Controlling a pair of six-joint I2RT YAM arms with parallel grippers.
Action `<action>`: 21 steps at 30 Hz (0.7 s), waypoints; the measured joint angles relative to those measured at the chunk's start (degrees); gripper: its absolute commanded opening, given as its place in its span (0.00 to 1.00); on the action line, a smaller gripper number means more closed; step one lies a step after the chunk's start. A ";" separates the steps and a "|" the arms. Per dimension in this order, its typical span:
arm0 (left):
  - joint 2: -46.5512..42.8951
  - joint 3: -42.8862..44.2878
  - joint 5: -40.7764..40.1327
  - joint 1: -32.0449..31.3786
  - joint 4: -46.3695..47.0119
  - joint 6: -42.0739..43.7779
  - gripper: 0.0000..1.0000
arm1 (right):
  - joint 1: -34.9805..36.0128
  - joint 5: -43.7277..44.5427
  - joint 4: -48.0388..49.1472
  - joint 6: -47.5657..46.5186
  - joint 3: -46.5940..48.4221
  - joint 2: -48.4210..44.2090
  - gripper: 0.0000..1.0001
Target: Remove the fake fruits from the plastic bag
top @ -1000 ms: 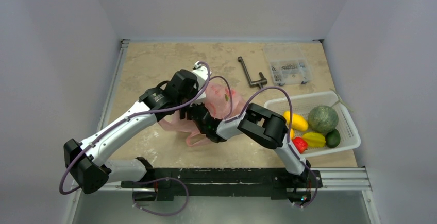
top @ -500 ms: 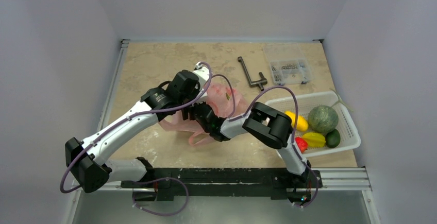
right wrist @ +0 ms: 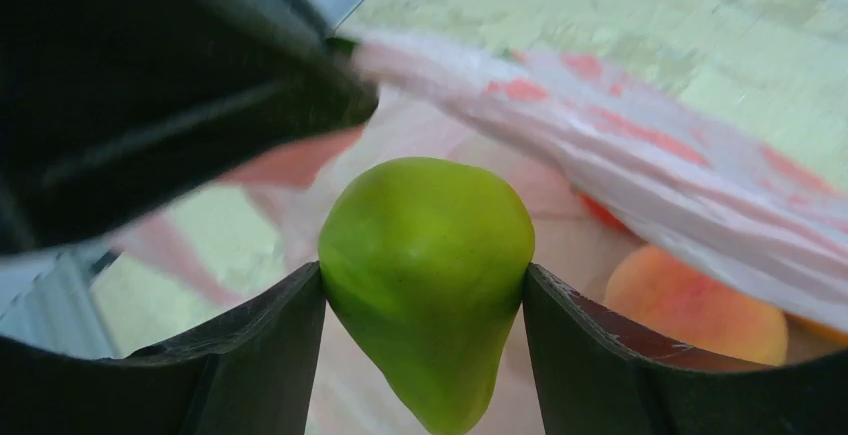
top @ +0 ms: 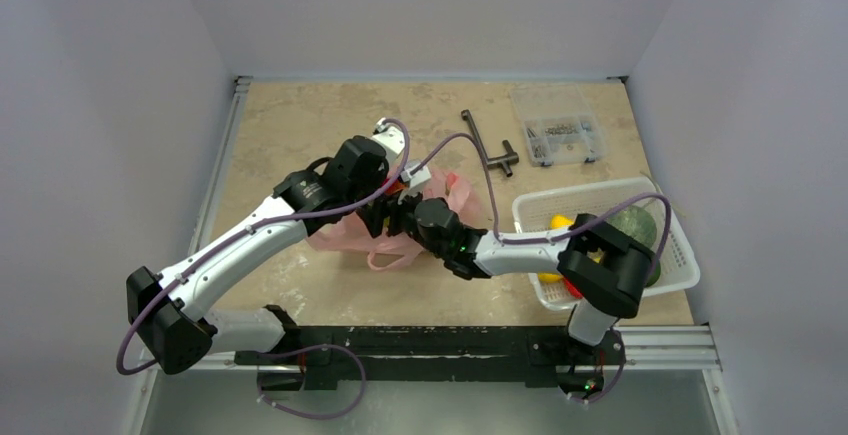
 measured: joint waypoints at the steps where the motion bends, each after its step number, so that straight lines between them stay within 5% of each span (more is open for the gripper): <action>1: 0.00 0.00 -0.04 0.00 0.00 -0.07 0.00 | 0.00 -1.40 -0.83 0.55 -1.16 -1.31 0.03; 9: 0.00 0.00 0.02 0.00 0.04 -0.04 0.00 | 0.20 -9.94 -8.94 4.26 -7.63 -13.27 0.00; 21: -0.31 -0.17 -1.16 0.00 0.37 -0.02 0.00 | 0.20 -9.84 -24.24 8.37 -11.08 -33.90 0.00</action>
